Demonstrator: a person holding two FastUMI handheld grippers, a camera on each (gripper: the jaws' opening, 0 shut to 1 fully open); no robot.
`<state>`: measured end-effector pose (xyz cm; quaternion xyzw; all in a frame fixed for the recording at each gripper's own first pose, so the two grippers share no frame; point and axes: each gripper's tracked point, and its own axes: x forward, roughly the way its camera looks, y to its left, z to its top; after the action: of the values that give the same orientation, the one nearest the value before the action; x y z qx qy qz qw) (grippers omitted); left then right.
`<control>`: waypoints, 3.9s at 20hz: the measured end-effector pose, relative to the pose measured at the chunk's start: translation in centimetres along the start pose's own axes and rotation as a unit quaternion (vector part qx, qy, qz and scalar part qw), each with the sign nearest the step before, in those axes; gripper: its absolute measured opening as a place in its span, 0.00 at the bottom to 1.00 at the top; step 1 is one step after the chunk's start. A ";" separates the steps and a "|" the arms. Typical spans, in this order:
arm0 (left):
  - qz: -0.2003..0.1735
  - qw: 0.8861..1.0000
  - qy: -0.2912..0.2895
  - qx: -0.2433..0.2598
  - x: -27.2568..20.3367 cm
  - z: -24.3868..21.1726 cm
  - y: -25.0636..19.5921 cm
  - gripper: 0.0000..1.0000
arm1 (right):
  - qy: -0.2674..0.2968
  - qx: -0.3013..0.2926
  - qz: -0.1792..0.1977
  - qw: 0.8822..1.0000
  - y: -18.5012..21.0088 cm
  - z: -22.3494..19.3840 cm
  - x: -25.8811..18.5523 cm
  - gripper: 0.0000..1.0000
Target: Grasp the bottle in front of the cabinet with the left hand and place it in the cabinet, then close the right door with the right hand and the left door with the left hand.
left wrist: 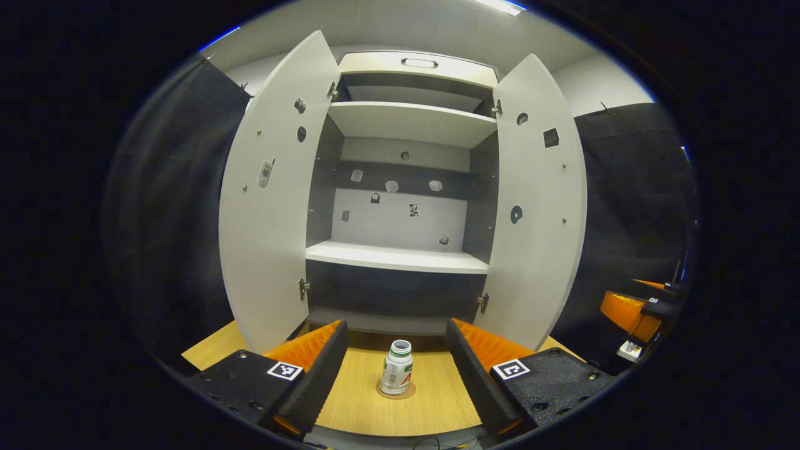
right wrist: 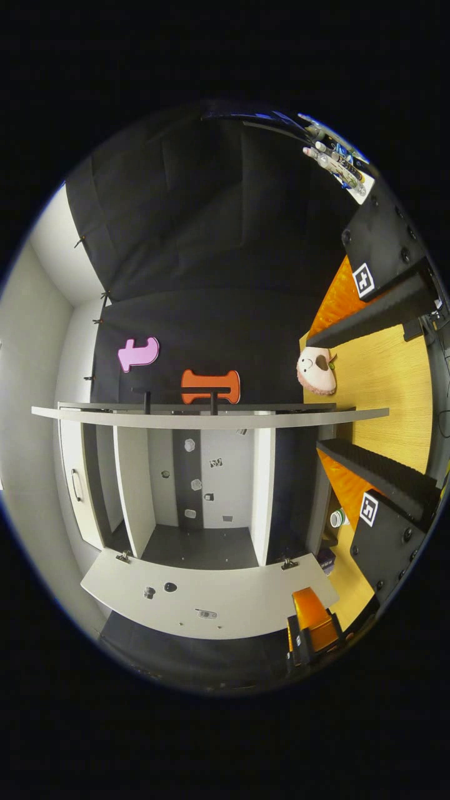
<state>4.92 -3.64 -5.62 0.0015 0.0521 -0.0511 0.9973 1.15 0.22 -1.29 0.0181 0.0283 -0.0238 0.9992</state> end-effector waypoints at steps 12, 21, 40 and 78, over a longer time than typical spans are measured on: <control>-0.038 0.997 0.061 0.024 6.6 -9.1 -0.9 0.95 | -0.008 -0.023 -0.034 0.999 -0.8 1.0 0.7 0.96; -0.049 0.990 0.127 0.032 11.8 -17.3 -1.1 0.95 | -0.003 -0.031 -0.060 0.998 -2.0 1.0 0.4 0.97; -0.055 0.980 0.190 0.017 16.9 -22.7 -0.7 0.73 | 0.028 -0.032 -0.092 0.995 -3.8 -0.7 1.2 0.97; -0.124 0.982 0.083 0.117 26.0 10.5 -3.5 0.72 | 0.033 -0.010 -0.080 0.996 -3.9 -2.6 1.5 0.97</control>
<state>31.38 -9.87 2.09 0.1161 0.1284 -0.1797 0.9684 2.28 -3.68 -4.07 0.0069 0.0626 -0.1032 0.9927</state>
